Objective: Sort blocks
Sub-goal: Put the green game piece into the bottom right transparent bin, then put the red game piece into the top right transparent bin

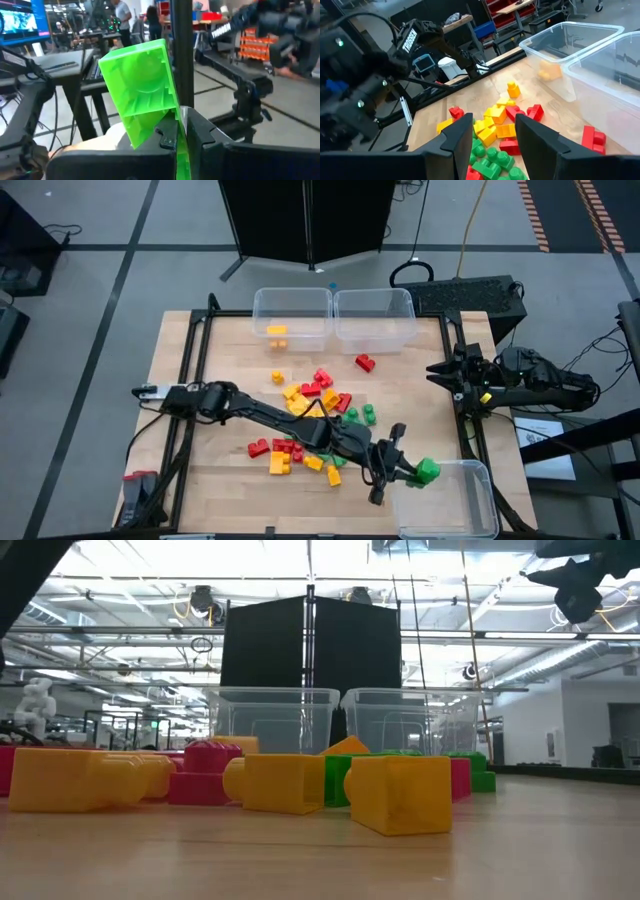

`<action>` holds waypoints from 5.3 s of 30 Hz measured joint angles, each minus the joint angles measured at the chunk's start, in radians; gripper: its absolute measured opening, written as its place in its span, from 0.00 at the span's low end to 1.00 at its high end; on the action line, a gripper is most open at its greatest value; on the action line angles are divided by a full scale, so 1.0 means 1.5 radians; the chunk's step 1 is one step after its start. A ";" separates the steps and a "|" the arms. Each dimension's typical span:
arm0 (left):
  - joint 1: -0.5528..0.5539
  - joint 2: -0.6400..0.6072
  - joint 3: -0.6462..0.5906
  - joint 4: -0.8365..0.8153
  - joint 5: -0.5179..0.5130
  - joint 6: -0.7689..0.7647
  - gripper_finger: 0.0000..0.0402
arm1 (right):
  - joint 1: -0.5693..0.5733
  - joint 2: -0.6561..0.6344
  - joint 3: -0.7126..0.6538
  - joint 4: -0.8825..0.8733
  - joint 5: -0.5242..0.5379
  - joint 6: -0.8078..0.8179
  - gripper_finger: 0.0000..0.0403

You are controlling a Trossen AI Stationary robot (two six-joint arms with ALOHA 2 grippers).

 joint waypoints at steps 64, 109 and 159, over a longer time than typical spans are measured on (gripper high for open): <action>0.200 -0.105 0.139 -0.778 -0.282 -0.239 0.46 | 0.000 0.000 0.000 -0.019 -0.003 0.000 0.36; 0.185 0.069 0.059 -0.934 -0.225 -0.494 0.46 | 0.000 0.000 0.000 -0.048 -0.003 0.000 0.36; 0.343 -0.123 0.104 -0.693 -0.396 -0.309 0.00 | 0.000 0.000 0.000 -0.048 0.001 -0.007 0.36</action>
